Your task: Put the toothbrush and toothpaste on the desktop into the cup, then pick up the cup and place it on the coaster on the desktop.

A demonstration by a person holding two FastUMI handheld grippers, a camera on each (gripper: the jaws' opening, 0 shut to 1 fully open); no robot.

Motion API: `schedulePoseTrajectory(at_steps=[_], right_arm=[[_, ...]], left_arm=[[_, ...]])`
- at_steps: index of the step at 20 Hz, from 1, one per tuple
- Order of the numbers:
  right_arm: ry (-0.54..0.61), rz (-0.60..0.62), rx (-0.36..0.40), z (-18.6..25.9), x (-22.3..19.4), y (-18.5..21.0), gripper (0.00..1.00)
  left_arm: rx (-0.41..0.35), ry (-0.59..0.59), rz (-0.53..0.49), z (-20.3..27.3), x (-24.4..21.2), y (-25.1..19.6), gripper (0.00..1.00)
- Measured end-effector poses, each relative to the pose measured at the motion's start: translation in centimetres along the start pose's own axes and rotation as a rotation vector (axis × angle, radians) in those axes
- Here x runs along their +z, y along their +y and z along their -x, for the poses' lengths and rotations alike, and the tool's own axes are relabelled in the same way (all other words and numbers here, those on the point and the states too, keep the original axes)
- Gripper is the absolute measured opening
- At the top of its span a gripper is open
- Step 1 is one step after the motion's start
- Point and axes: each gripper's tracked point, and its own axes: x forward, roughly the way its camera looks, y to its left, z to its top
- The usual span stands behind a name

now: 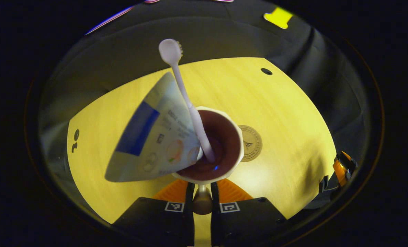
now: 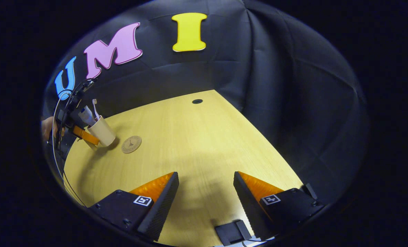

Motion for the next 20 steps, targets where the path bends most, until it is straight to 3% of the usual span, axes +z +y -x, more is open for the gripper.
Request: schedulePoseTrajectory(at_steps=[9, 11, 12, 13, 20], right_arm=[[0.017, -0.084, -0.101, 2.5, -2.3, -5.0, 0.99], [0.019, -0.090, -0.104, 2.6, -2.5, -5.3, 0.99], [0.022, -0.095, -0.102, 2.7, -2.7, -5.4, 0.99], [0.030, -0.101, -0.097, 2.8, -3.0, -5.3, 0.99], [0.039, -0.111, -0.077, 2.9, -3.2, -5.0, 0.99]], left_arm=[[-0.047, 0.038, -0.083, -2.4, 1.5, -5.9, 0.23], [-0.050, 0.047, -0.087, -2.5, 1.3, -6.0, 0.23], [-0.045, 0.049, -0.089, -2.5, 1.3, -5.9, 0.19], [-0.037, 0.052, -0.092, -2.5, 1.4, -5.8, 0.24], [-0.006, 0.071, -0.105, -2.5, 1.3, -5.5, 0.27]])
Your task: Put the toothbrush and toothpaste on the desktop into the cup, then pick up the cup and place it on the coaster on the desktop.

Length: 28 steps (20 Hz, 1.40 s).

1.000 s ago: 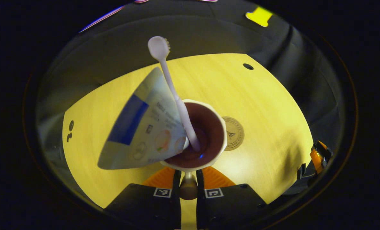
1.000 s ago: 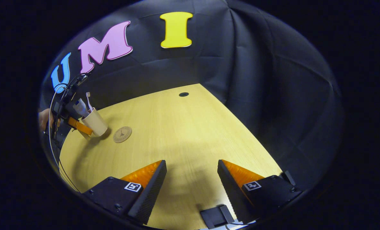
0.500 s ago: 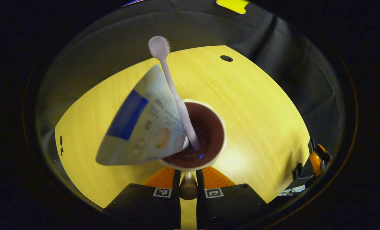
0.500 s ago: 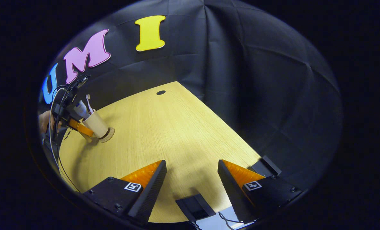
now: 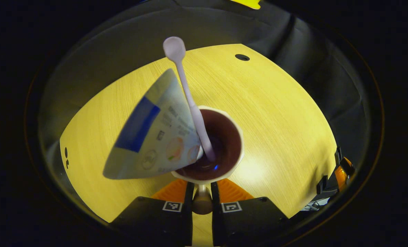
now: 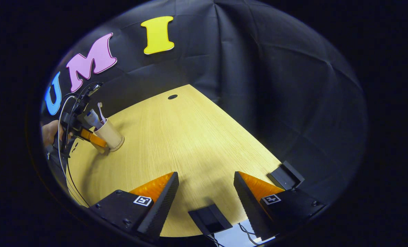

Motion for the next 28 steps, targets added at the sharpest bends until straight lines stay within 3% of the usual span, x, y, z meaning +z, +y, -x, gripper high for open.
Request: schedulePoseTrajectory(at_steps=[1, 3, 4, 9, 13, 19, 23, 28], right_arm=[[-0.001, 0.000, 0.002, 0.0, 0.1, 0.1, 0.99], [-0.006, -0.001, 0.005, 0.2, 0.2, 0.3, 0.99], [-0.009, 0.001, 0.008, 0.2, 0.3, 0.6, 0.99], [-0.041, 0.029, 0.032, 1.0, 1.7, 2.4, 0.99], [-0.088, 0.066, 0.070, 2.3, 3.6, 5.3, 0.99], [-0.180, 0.136, 0.150, 7.1, 7.5, 11.7, 0.99], [-0.265, 0.180, 0.213, 11.9, 10.0, 15.8, 0.99], [-0.389, 0.217, 0.291, 18.9, 10.5, 19.3, 0.99]], left_arm=[[0.004, -0.001, 0.000, 0.1, -0.1, 0.0, 0.34], [0.004, -0.016, -0.001, 0.6, 0.1, -0.2, 0.33], [0.008, -0.029, -0.004, 1.0, 0.2, -0.2, 0.39], [0.006, -0.126, 0.028, 4.8, 0.1, 0.7, 1.00], [0.013, -0.250, 0.114, 10.8, -1.6, 2.6, 0.98], [0.153, -0.555, 0.138, 23.7, -6.3, 6.5, 0.98], [0.248, -0.727, 0.164, 31.5, -10.9, 6.5, 0.98], [0.288, -0.909, 0.228, 38.7, -18.3, 4.6, 0.98]])
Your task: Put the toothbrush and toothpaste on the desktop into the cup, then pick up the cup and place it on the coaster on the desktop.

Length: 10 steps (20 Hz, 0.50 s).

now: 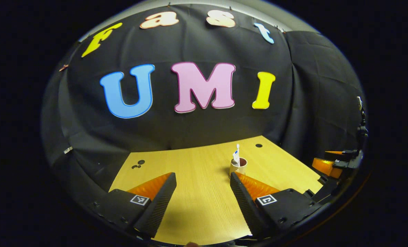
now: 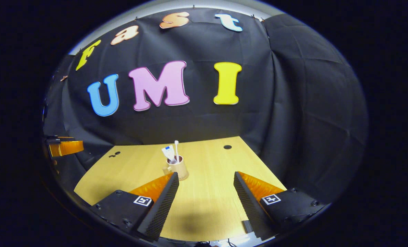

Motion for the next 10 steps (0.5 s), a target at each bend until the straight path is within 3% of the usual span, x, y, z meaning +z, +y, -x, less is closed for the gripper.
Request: schedulePoseTrajectory(at_steps=[3, 10], right_arm=[[-0.044, 0.017, 0.014, 3.7, -0.7, 1.8, 0.99], [-0.030, 0.039, 0.030, 9.3, -3.8, 4.7, 0.99]], left_arm=[[-0.002, -0.046, 0.058, 4.5, -2.1, 0.0, 0.98], [0.095, -0.119, 0.207, 10.7, -7.3, -0.1, 0.96]])
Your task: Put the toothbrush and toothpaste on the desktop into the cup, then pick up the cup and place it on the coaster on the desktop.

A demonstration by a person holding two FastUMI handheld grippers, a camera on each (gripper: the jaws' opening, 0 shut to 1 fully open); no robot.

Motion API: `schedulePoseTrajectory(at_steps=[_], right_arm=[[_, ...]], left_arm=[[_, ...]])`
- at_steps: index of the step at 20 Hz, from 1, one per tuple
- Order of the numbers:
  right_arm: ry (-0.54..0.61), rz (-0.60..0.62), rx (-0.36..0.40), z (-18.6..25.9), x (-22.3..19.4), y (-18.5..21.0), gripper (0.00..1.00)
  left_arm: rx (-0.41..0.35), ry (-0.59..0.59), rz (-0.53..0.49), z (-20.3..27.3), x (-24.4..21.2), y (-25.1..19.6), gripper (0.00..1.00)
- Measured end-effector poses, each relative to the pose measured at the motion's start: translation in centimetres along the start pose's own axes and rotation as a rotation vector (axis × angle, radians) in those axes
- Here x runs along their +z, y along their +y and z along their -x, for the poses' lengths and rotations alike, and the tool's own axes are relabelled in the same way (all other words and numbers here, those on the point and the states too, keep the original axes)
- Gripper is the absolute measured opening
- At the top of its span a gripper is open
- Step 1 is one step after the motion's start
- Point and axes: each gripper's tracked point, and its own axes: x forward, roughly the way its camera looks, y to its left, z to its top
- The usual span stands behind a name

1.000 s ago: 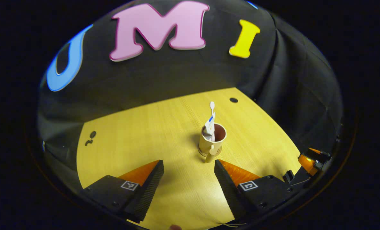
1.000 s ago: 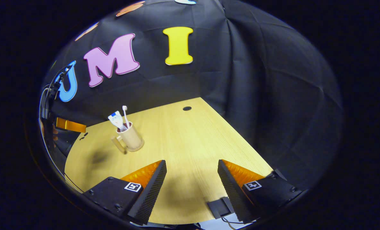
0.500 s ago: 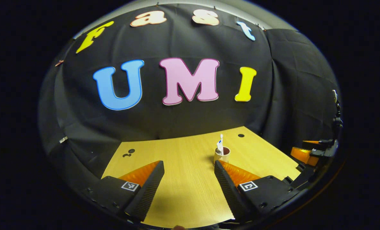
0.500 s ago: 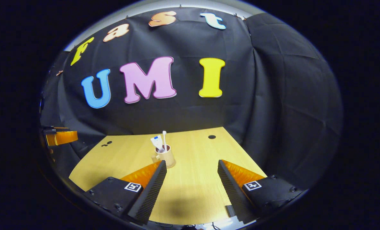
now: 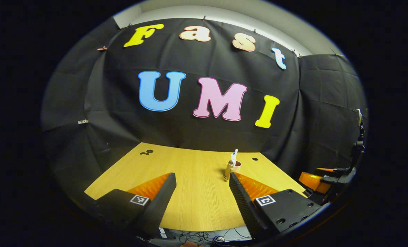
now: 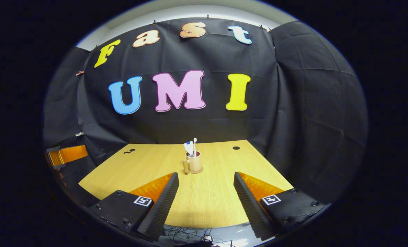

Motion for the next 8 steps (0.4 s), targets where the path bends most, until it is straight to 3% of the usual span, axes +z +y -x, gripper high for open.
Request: schedulePoseTrajectory(at_steps=[2, 8], right_arm=[[0.001, -0.001, 0.003, 1.2, -0.4, 0.8, 0.99], [0.017, 0.072, 0.029, 3.4, -2.5, 2.6, 0.99]], left_arm=[[0.032, -0.013, 0.013, 1.4, -1.5, 0.0, 0.96], [0.007, -0.036, -0.029, 2.3, -2.6, -1.7, 0.96]])
